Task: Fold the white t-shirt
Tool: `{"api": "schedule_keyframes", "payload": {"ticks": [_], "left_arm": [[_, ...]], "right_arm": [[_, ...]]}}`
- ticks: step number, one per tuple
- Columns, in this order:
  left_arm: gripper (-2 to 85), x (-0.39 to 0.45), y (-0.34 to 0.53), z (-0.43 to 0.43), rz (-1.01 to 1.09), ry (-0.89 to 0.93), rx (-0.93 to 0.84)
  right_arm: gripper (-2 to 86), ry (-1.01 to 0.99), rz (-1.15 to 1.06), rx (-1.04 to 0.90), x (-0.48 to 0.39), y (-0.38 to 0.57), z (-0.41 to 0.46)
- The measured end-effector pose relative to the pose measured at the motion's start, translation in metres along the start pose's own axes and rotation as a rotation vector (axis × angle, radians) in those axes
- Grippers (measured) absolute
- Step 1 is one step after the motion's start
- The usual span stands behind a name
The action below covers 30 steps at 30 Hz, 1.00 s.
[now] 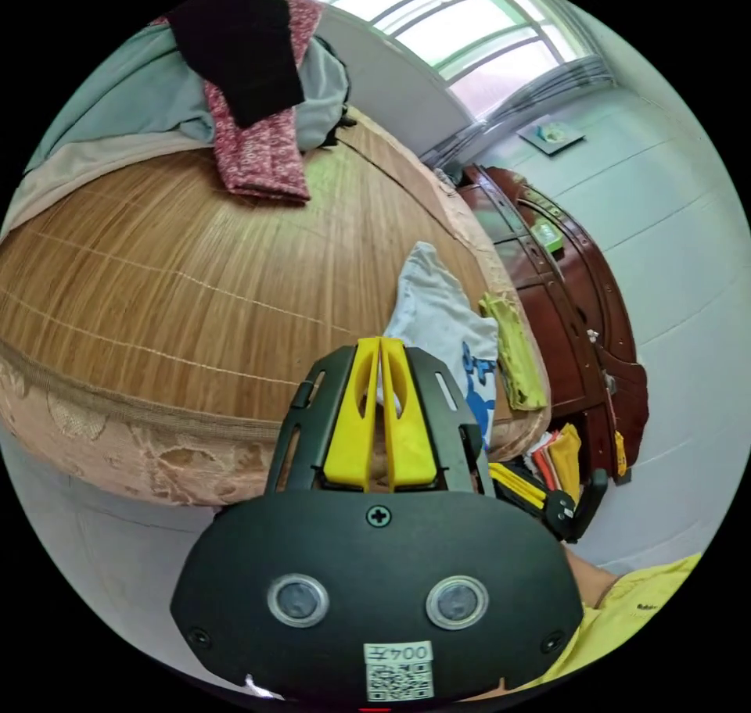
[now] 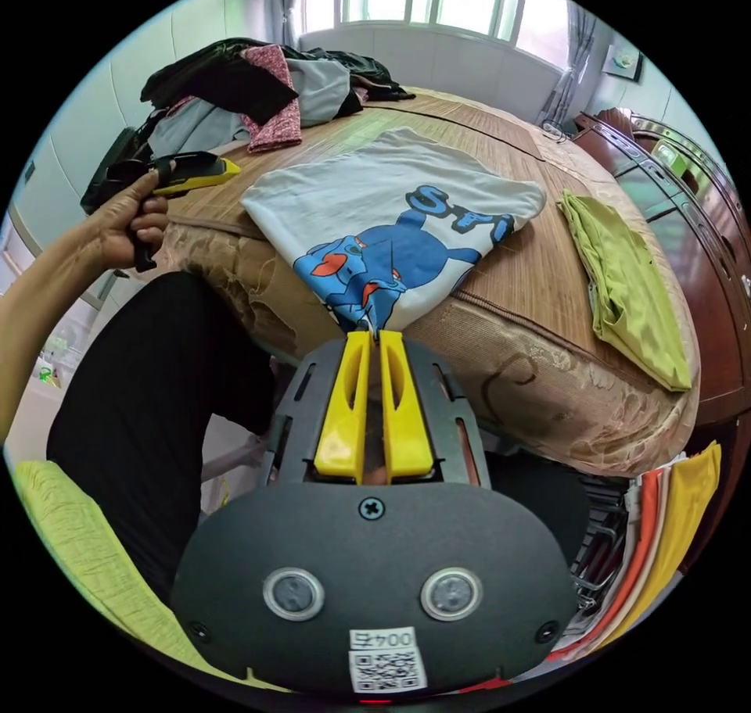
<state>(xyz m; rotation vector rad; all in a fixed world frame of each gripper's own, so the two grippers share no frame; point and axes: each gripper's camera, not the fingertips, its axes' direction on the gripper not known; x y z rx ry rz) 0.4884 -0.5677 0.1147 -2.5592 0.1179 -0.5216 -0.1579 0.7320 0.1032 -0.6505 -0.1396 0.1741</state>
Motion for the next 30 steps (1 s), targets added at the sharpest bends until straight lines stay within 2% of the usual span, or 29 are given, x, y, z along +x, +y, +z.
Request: {"api": "schedule_keyframes", "payload": {"ticks": [3, 7, 10, 19, 26, 30], "left_arm": [[0.2, 0.033, 0.009, 0.030, 0.079, -0.004, -0.042], [0.3, 0.044, 0.001, 0.089, 0.040, -0.238, -0.231], [0.2, 0.051, -0.002, 0.094, -0.062, -0.220, -0.215], [0.1, 0.153, -0.004, 0.110, 0.033, -0.170, -0.152], [0.1, 0.241, -0.019, 0.134, 0.168, -0.239, -0.172], [0.2, 0.238, -0.021, 0.120, 0.207, -0.310, -0.177]], "right_arm": [[5.4, -0.052, 0.038, -0.009, 0.019, 0.004, -0.010], [5.6, -0.128, 0.099, 0.015, 0.053, 0.015, -0.039], [5.6, -0.190, 0.152, 0.042, 0.085, 0.023, -0.069], [4.8, -0.330, 0.344, 0.205, 0.211, 0.063, -0.162], [1.8, -0.342, 0.427, 0.292, 0.285, 0.103, -0.210], [0.5, -0.384, 0.424, 0.316, 0.317, 0.099, -0.229]]}}
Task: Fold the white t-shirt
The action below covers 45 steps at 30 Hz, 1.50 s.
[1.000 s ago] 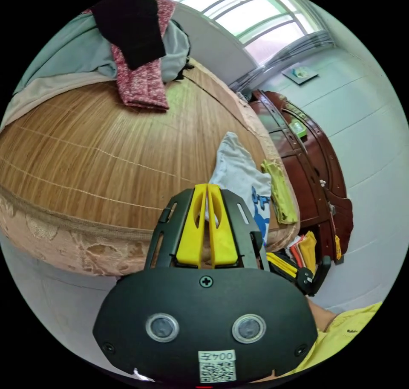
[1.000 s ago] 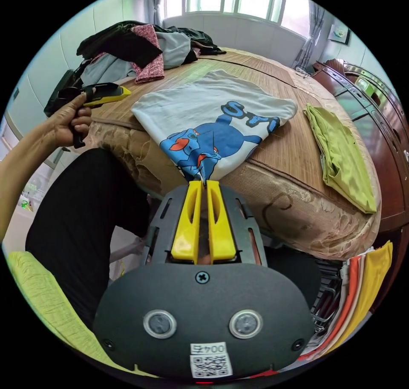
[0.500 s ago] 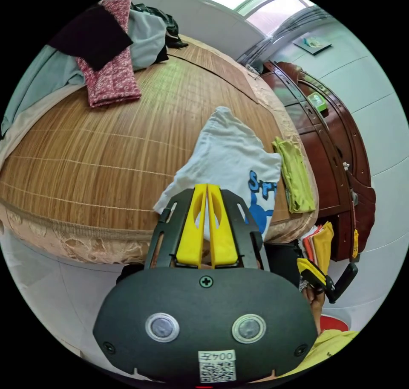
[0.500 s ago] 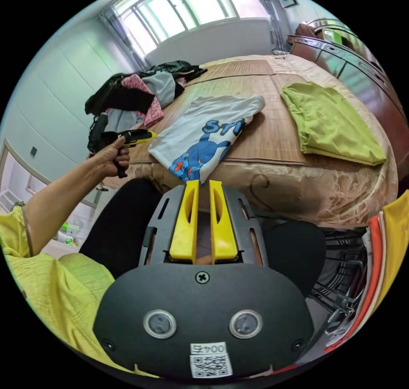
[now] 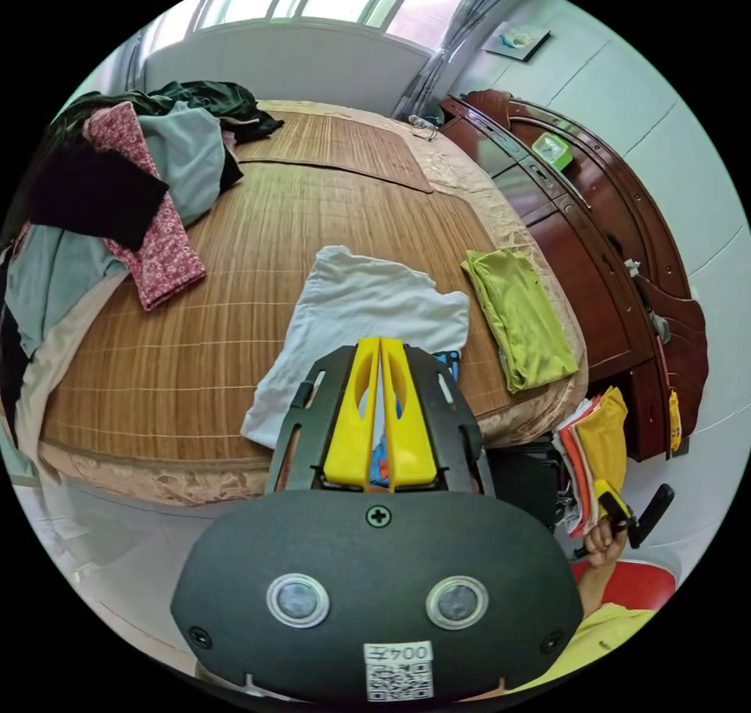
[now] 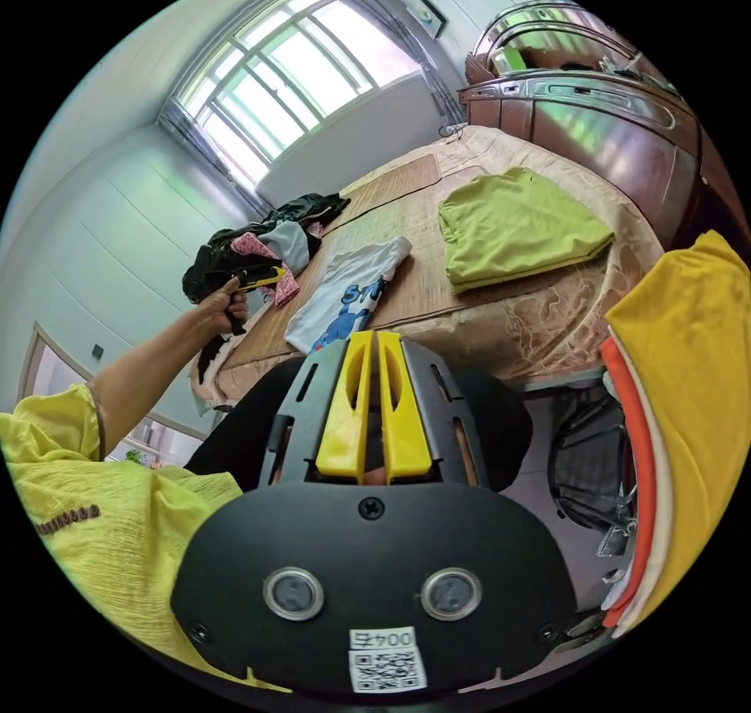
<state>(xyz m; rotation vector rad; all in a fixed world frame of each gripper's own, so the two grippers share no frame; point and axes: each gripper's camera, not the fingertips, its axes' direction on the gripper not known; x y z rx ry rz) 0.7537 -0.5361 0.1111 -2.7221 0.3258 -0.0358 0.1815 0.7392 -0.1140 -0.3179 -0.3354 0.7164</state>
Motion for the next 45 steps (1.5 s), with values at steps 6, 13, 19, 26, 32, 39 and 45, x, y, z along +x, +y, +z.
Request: {"api": "schedule_keyframes", "payload": {"ticks": [6, 13, 19, 26, 32, 39, 45], "left_arm": [[0.2, -0.050, 0.035, 0.013, -0.023, -0.016, -0.034], [0.2, -0.080, 0.036, 0.075, 0.018, 0.023, -0.097], [0.2, -0.111, 0.043, 0.090, 0.005, 0.119, -0.074], [0.2, -0.172, 0.052, 0.074, -0.076, 0.292, -0.020], [0.6, -0.214, 0.053, 0.054, -0.055, 0.317, -0.021], [2.2, -0.266, 0.060, 0.005, -0.147, 0.436, 0.001], [10.5, -0.321, 0.135, -0.055, -0.346, 0.703, 0.002]], "right_arm": [[4.2, -0.013, -0.147, -0.110, -0.018, -0.069, 0.013], [9.5, -0.233, 0.019, -0.427, 0.006, -0.113, 0.142], [12.3, -0.299, 0.239, -0.583, 0.044, -0.127, 0.232], [14.2, -0.225, 0.296, -0.618, 0.053, -0.158, 0.273], [5.0, -0.210, 0.304, -0.728, 0.066, -0.173, 0.307], [3.3, -0.312, 0.329, -0.664, 0.072, -0.197, 0.293], [3.4, -0.411, 0.356, -0.562, 0.070, -0.219, 0.275]]}}
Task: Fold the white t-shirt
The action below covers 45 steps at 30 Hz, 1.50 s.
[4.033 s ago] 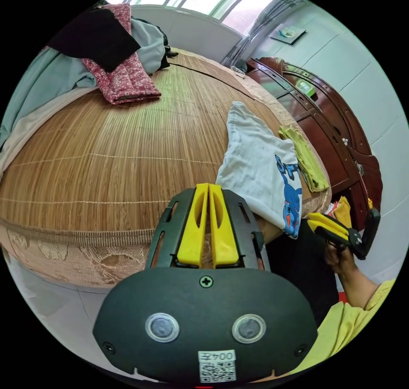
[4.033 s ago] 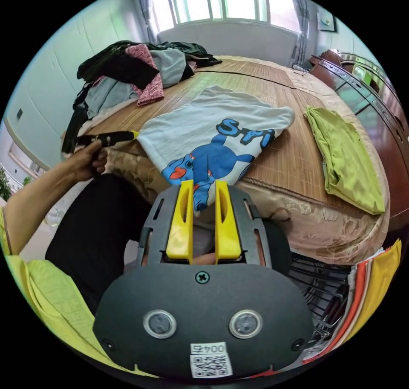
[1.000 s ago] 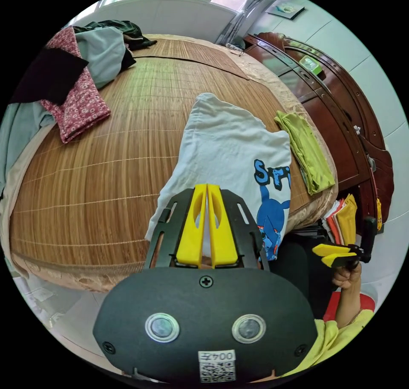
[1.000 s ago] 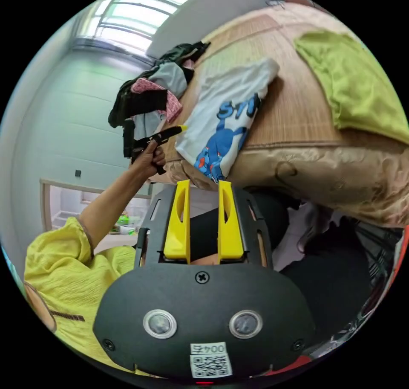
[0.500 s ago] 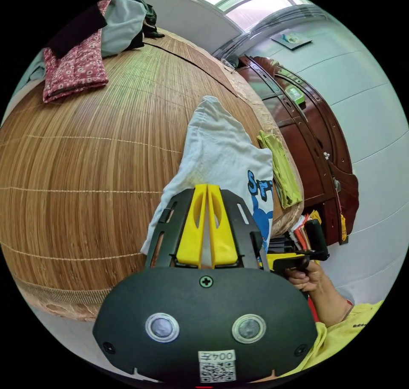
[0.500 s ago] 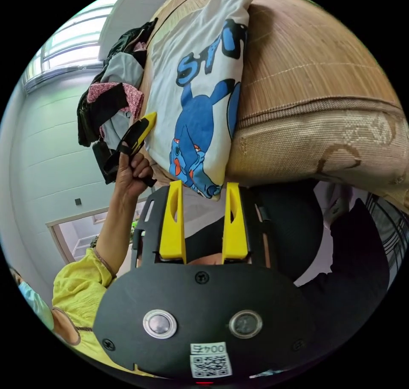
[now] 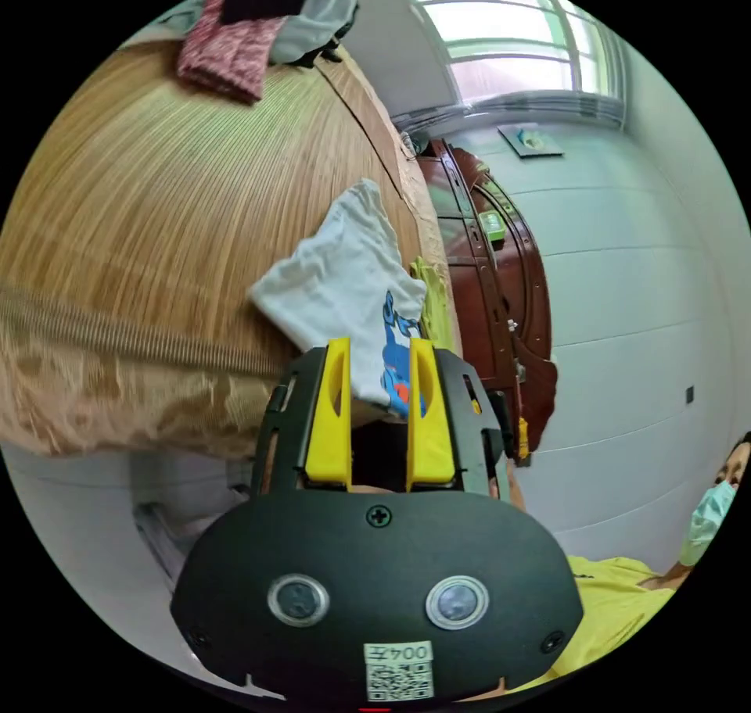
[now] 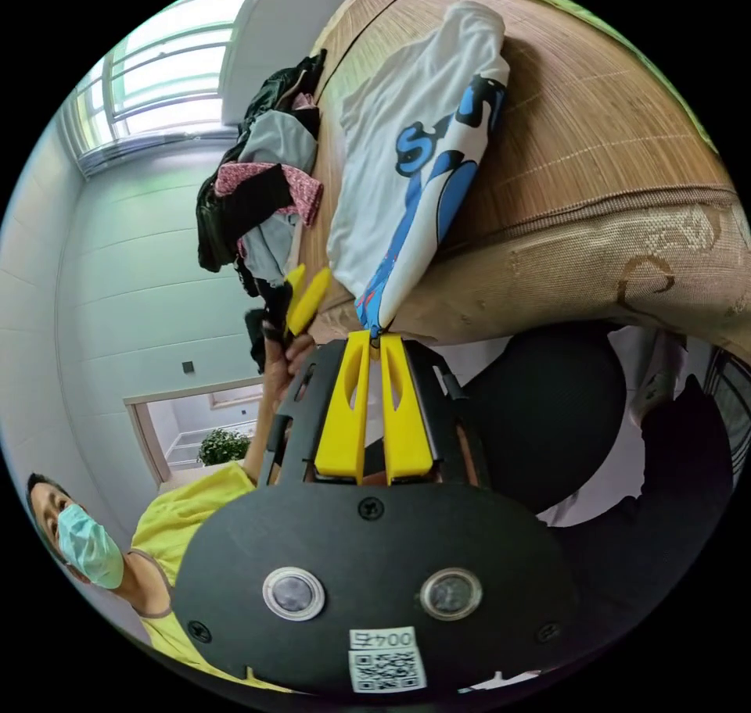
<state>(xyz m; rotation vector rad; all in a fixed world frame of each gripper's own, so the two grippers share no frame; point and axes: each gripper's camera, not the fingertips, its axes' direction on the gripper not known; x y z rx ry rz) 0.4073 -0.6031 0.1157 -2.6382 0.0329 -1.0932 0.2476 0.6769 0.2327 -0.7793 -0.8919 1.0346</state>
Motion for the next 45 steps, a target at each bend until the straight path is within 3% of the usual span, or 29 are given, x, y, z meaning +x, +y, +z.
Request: {"api": "schedule_keyframes", "payload": {"ticks": [4, 12, 21, 26, 30, 33, 38, 45], "left_arm": [[13.7, -0.022, 0.035, -0.020, -0.108, 0.141, -0.028], [16.9, -0.032, 0.028, -0.045, -0.155, 0.220, -0.061], [15.4, -0.028, 0.004, -0.090, -0.170, 0.196, -0.015], [5.4, -0.006, -0.008, -0.133, -0.086, 0.058, 0.045], [4.7, -0.003, -0.025, -0.168, -0.058, 0.018, -0.009], [4.5, -0.020, -0.037, -0.200, -0.083, 0.028, -0.056], [4.4, -0.054, -0.049, -0.248, -0.140, 0.064, -0.089], [4.4, -0.059, -0.065, -0.280, -0.108, 0.038, -0.140]], "right_arm": [[3.3, -0.024, -0.007, 0.017, -0.006, -0.004, 0.003], [3.4, -0.051, -0.033, 0.011, -0.009, -0.010, 0.015], [3.2, -0.093, -0.056, 0.015, -0.007, -0.020, 0.018], [4.2, -0.083, -0.157, -0.029, -0.014, -0.024, 0.027], [11.7, -0.039, -0.282, -0.108, -0.006, -0.023, 0.019], [18.3, -0.060, -0.229, -0.034, 0.023, -0.035, -0.017], [20.1, -0.095, -0.135, 0.195, 0.067, -0.071, -0.081], [20.4, -0.148, -0.060, 0.086, 0.114, -0.153, -0.081]]}}
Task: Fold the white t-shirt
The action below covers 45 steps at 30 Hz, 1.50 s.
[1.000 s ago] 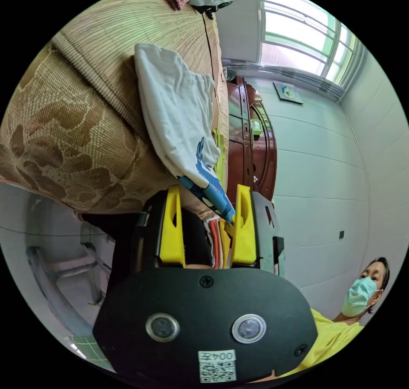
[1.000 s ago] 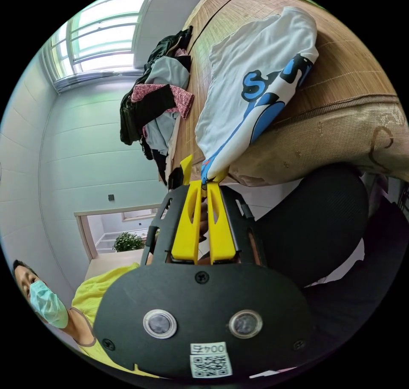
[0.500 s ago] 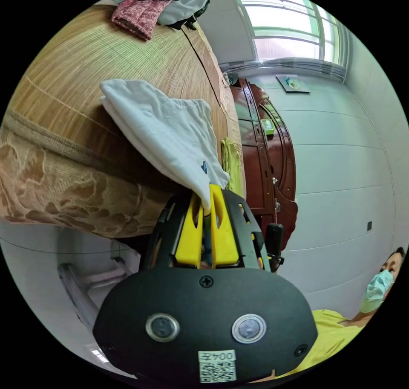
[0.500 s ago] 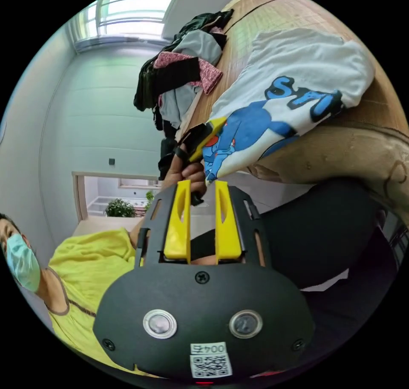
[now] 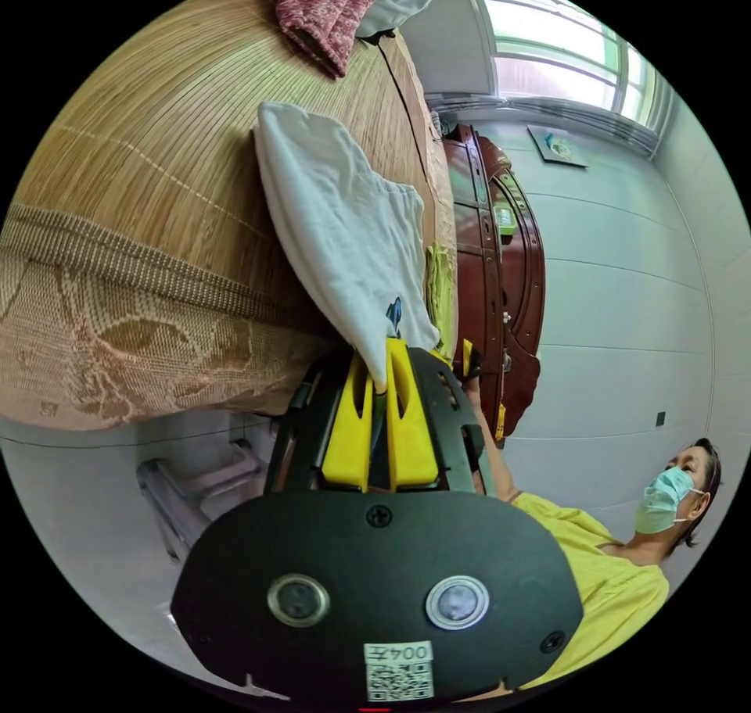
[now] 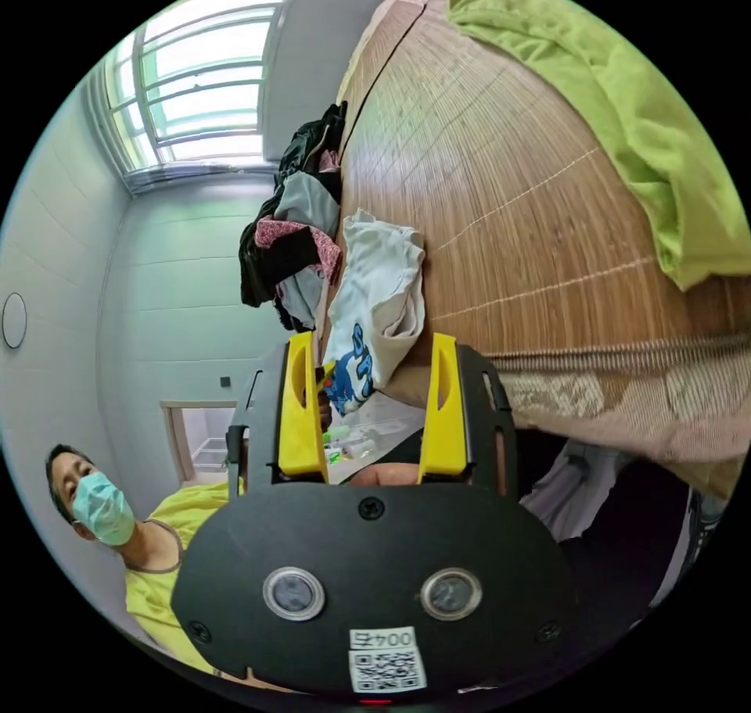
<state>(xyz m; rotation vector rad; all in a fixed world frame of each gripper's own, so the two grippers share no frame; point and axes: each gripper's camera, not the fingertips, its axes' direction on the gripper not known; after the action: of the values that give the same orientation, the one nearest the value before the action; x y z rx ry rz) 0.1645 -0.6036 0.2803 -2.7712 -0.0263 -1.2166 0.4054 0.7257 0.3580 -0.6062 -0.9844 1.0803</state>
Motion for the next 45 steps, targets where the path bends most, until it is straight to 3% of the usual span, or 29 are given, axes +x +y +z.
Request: {"api": "schedule_keyframes", "payload": {"ticks": [7, 19, 32, 38, 45], "left_arm": [[4.3, -0.012, -0.008, -0.025, -0.022, 0.002, -0.022], [4.0, -0.021, -0.023, -0.062, -0.024, -0.002, -0.031], [3.4, -0.033, -0.042, -0.093, -0.018, 0.022, -0.053], [3.6, -0.041, -0.049, -0.102, -0.012, 0.034, -0.047], [3.9, -0.051, -0.056, -0.106, -0.007, 0.032, -0.029]], "right_arm": [[18.4, 0.166, -0.193, -0.045, -0.010, -0.076, 0.011], [14.3, 0.094, -0.368, -0.368, -0.015, -0.130, 0.078], [10.1, -0.051, -0.324, -0.296, -0.020, -0.118, 0.149], [6.3, 0.232, -0.367, -0.187, -0.061, -0.101, 0.170], [5.3, 0.725, -0.535, -0.198, -0.135, -0.080, 0.200]]}}
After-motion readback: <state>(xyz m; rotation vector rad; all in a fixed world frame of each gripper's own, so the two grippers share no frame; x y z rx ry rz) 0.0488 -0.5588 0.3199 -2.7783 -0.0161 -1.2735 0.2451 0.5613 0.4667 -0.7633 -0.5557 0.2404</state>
